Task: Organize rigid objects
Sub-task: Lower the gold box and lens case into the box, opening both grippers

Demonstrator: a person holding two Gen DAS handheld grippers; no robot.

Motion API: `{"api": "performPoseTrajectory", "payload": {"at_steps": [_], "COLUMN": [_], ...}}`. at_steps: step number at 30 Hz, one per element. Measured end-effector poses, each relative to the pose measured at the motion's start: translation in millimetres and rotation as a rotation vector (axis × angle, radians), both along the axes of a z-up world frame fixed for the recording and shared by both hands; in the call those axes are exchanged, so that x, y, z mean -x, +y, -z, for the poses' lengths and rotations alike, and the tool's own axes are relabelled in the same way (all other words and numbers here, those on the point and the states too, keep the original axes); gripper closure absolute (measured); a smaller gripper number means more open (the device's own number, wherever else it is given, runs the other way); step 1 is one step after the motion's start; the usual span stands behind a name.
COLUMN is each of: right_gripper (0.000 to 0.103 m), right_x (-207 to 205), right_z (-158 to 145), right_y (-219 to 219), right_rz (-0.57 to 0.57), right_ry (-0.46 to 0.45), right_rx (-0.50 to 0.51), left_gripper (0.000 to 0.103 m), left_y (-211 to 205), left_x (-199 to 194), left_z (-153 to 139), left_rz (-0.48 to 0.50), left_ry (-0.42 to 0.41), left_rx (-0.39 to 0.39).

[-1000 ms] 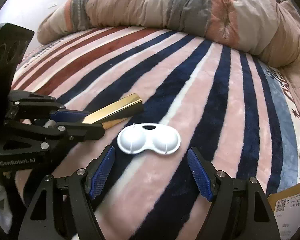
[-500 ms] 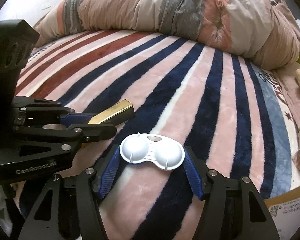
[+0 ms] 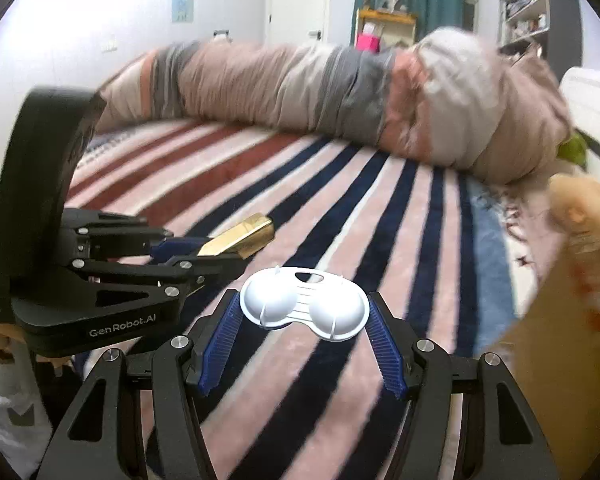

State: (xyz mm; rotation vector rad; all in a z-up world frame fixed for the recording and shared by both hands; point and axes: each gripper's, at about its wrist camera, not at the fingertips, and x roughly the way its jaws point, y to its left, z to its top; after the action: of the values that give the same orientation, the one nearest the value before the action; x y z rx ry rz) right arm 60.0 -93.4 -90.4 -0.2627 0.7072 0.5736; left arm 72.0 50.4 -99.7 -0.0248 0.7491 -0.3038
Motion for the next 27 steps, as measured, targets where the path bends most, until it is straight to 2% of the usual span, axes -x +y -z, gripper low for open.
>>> {"api": "performPoseTrajectory", "payload": {"at_steps": [6,12,16,19,24,27], "right_gripper": [0.044,0.044,0.044,0.044,0.044,0.044], "right_x": [31,44,43,43,38,30], "right_z": [-50,-73,-70,-59,-42,-37], "right_y": [-47,-109,-154,-182,-215,-229], "right_rz": [0.029,0.109,0.176,0.210,0.243,0.267], "right_ry": [-0.073,-0.120,-0.114,-0.078,-0.050,-0.047], "right_rx": [-0.082,-0.122,-0.124,-0.126,-0.125,-0.118], "left_gripper": [0.088,0.088,0.088,0.088,0.088,0.088], "left_y": [-35,-84,-127,-155,-209,-227], "left_x": [30,42,39,31,16,6], "left_z": [-54,-91,-100,-103,-102,-98], "left_rz": [0.037,0.120,0.159,0.202,0.256,0.252], "left_ry": [-0.079,-0.123,-0.122,-0.095,-0.057,-0.035], "left_rx": [-0.018,0.021,0.004,0.028,-0.008,-0.025]}}
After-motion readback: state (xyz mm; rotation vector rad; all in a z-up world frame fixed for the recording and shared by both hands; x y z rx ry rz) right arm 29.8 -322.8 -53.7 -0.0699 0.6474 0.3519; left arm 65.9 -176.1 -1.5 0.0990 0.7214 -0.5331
